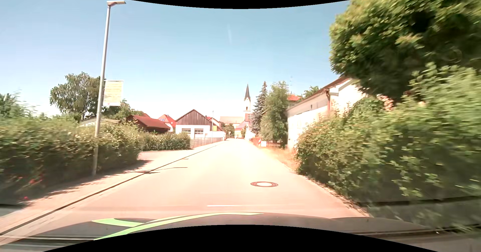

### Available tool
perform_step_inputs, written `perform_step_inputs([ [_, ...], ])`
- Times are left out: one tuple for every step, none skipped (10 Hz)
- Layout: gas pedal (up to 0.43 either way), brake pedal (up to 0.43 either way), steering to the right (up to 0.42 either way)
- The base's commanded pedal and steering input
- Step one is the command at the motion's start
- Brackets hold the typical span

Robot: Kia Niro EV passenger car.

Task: Follow the waypoints while adhering to traffic rules and regulations

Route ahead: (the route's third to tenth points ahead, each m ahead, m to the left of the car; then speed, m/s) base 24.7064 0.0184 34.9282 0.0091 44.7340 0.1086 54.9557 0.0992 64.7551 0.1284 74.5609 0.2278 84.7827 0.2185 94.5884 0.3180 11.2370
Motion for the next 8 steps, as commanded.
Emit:
perform_step_inputs([
  [0.138,0.0,0.001],
  [0.138,0.0,0.002],
  [0.138,0.0,0.002],
  [0.138,0.0,0.003],
  [0.138,0.0,0.003],
  [0.15,0.0,0.004],
  [0.15,0.0,0.005],
  [0.15,0.0,0.005],
])
